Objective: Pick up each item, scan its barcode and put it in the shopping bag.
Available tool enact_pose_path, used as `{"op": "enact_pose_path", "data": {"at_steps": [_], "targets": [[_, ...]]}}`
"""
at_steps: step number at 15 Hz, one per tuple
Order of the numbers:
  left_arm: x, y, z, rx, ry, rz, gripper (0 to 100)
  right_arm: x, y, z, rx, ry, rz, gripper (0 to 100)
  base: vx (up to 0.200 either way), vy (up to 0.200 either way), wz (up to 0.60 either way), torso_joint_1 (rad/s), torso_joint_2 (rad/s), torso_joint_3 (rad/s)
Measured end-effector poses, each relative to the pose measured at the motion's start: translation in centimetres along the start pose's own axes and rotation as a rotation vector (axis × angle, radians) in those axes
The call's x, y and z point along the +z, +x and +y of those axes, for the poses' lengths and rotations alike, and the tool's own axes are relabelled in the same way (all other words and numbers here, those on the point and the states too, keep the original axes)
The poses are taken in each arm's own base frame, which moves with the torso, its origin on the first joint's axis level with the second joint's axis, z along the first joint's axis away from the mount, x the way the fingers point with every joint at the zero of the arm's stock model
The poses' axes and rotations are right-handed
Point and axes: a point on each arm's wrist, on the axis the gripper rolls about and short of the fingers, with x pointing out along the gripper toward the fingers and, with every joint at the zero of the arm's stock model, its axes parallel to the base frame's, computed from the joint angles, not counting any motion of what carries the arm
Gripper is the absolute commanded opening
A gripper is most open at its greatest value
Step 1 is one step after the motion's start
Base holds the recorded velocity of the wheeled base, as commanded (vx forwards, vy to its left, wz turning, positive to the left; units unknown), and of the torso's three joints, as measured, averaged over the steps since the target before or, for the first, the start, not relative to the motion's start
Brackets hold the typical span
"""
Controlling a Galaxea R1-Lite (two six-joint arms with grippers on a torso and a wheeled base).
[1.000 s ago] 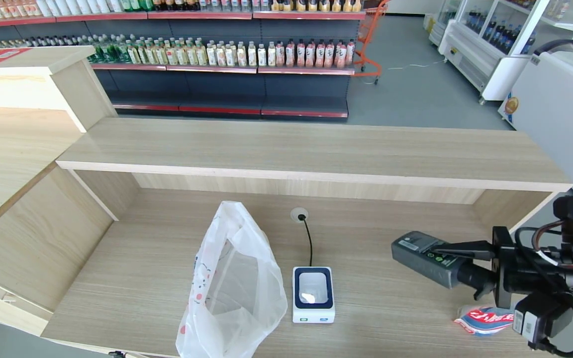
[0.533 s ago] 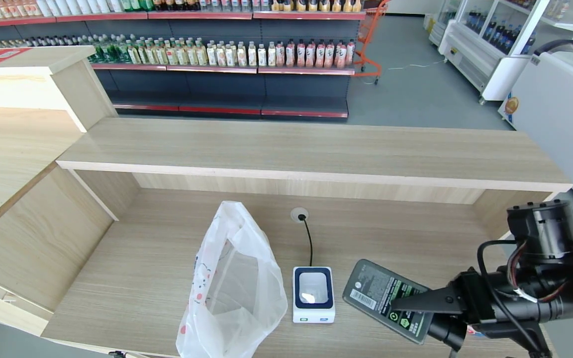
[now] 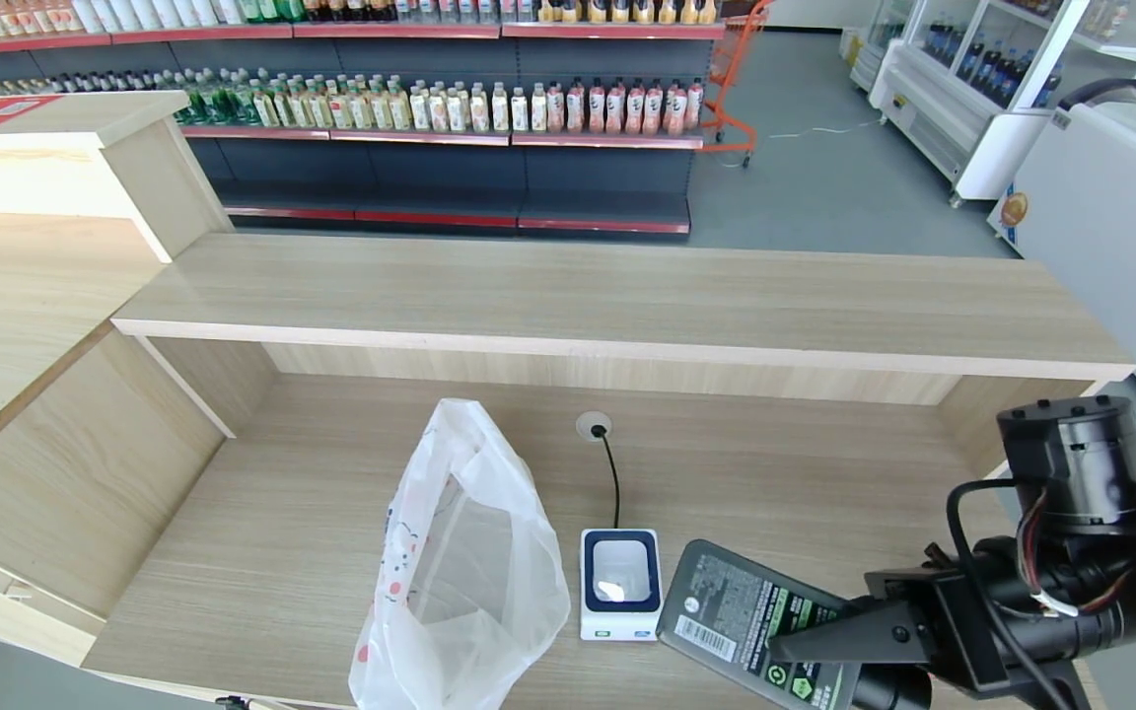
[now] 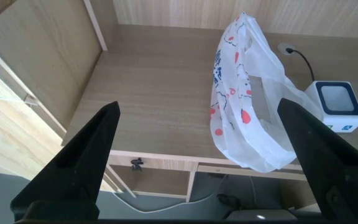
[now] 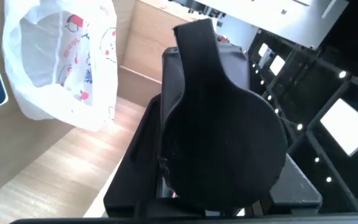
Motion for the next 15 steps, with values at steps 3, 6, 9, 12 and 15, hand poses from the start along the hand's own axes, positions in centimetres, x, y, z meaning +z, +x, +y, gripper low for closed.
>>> {"op": "enact_pose_path", "data": {"at_steps": [3,6,9,12,15], "targets": [[0.0,0.0,0.0,0.0,0.001,0.0,100,0.23,1.13,-0.32,-0.039,-0.007,-0.045,0,0.0,0.0,0.0,0.0,0.0,0.0],[0.0,0.0,0.0,0.0,0.001,0.0,100,0.31,1.38,-0.21,-0.042,0.0,-0.056,0,0.0,0.0,0.0,0.0,0.0,0.0],[0.0,0.0,0.0,0.0,0.0,0.0,100,0.28,1.47,-0.1,-0.042,0.003,-0.058,0,0.0,0.0,0.0,0.0,0.0,0.0],[0.0,0.0,0.0,0.0,0.001,0.0,100,0.4,1.48,-0.06,-0.04,0.008,-0.061,0,0.0,0.0,0.0,0.0,0.0,0.0],[0.0,0.0,0.0,0.0,0.0,0.0,100,0.44,1.42,-0.1,-0.039,0.01,-0.061,0,0.0,0.0,0.0,0.0,0.0,0.0]]}}
